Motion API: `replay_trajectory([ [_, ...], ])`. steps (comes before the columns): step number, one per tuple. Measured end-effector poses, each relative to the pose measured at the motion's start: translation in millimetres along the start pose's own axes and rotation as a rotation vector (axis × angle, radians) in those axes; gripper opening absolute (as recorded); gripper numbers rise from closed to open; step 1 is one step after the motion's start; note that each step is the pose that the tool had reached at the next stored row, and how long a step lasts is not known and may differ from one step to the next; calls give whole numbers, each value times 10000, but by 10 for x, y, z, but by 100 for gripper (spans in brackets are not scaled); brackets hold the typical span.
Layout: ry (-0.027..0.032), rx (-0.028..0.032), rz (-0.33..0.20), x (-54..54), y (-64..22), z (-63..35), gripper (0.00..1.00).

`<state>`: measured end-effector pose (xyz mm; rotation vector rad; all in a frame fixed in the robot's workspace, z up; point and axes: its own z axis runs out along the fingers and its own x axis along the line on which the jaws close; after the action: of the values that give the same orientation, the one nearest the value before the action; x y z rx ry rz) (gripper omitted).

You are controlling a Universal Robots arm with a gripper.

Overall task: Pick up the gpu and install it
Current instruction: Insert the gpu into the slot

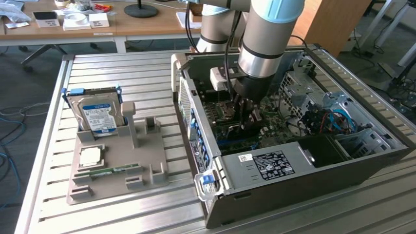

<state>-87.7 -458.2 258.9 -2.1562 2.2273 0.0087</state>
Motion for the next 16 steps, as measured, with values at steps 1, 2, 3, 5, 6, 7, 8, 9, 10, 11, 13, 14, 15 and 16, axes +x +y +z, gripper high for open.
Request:
replay_trajectory([
  [1, 0, 0, 0, 0, 0, 0, 46],
  [2, 1, 0, 1, 0, 0, 0, 46],
  [3, 1, 0, 1, 0, 0, 0, 46],
  [5, 1, 0, 1, -1, 0, 0, 46],
  [6, 1, 0, 1, -1, 0, 0, 46],
  [7, 0, 0, 0, -1, 0, 0, 46],
  [8, 1, 0, 1, -1, 0, 0, 46],
  [9, 1, 0, 1, -1, 0, 0, 46],
  [10, 0, 0, 1, -1, 0, 0, 46],
  [11, 1, 0, 1, -1, 0, 0, 46],
  [13, 1, 0, 1, -1, 0, 0, 44],
  [14, 4, 0, 1, 0, 0, -1, 38],
  [15, 4, 0, 1, 0, 0, -1, 38],
  [16, 5, -1, 1, 0, 0, -1, 33],
])
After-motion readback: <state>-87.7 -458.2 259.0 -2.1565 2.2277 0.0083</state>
